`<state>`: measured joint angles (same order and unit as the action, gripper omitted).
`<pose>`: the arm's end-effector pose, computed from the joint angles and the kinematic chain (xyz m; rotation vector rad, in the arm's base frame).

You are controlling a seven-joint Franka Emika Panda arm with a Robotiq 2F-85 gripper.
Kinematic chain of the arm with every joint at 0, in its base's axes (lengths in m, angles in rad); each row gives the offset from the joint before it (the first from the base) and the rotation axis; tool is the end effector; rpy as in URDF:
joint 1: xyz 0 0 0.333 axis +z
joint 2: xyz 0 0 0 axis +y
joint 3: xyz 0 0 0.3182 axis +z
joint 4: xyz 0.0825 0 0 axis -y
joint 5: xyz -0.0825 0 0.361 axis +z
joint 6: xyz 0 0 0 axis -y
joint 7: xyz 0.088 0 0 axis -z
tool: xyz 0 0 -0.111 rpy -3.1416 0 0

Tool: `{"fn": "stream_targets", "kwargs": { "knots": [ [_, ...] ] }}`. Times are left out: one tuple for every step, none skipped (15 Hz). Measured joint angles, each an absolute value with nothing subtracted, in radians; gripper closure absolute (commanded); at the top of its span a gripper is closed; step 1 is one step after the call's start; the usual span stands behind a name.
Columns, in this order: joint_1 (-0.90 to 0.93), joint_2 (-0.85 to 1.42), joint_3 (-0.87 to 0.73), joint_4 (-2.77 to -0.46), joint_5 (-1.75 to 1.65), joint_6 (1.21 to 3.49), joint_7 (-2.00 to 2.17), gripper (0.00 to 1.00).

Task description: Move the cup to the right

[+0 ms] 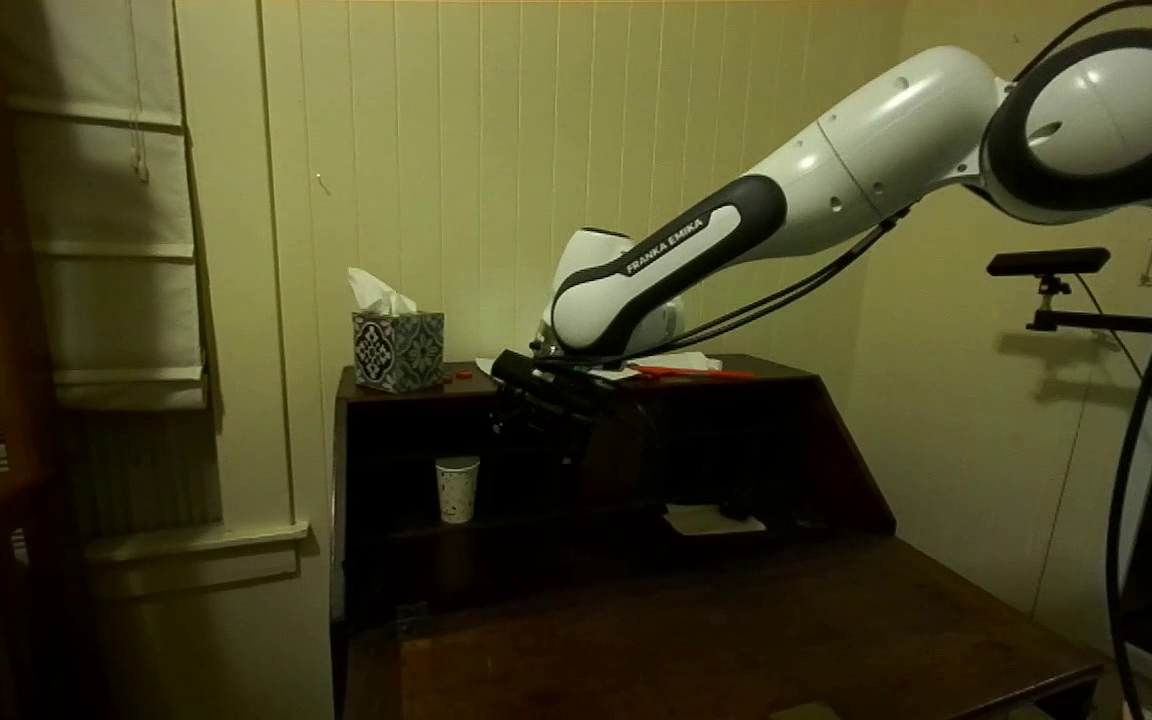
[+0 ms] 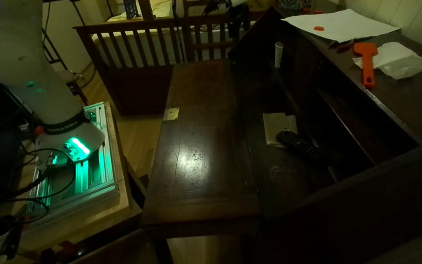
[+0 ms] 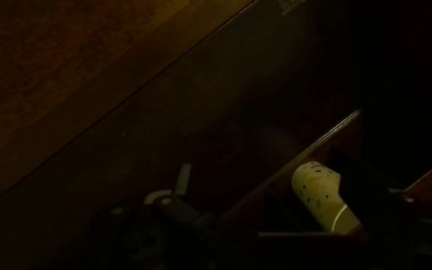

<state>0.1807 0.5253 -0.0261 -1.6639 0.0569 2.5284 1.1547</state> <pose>0.6842 0.1089 0.3496 -2.5114 1.4300 -0.3680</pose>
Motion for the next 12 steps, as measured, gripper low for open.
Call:
{"fn": "stream_targets", "kwargs": {
  "knots": [
    [0.187, 0.551, -0.03, -1.638, 0.057, 2.529, 1.173, 0.0],
    [0.189, 0.567, -0.031, -1.621, 0.057, 2.529, 1.182, 0.0],
    [0.189, 0.574, -0.031, -1.612, 0.057, 2.529, 1.186, 0.0],
    [0.189, 0.575, -0.031, -1.608, 0.057, 2.529, 1.188, 0.0],
    [0.189, 0.575, -0.032, -1.605, 0.057, 2.529, 1.189, 0.0],
    [0.189, 0.575, -0.032, -1.604, 0.057, 2.529, 1.189, 0.0],
    [0.189, 0.575, -0.033, -1.603, 0.057, 2.529, 1.19, 0.0],
    [0.189, 0.575, -0.033, -1.603, 0.057, 2.529, 1.19, 0.0],
    [0.189, 0.575, -0.033, -1.603, 0.057, 2.529, 1.19, 0.0],
    [0.189, 0.575, -0.033, -1.603, 0.057, 2.529, 1.19, 0.0],
    [0.189, 0.575, -0.033, -1.603, 0.057, 2.529, 1.191, 0.0],
    [0.189, 0.575, -0.033, -1.603, 0.057, 2.529, 1.191, 0.0]
  ]
}}
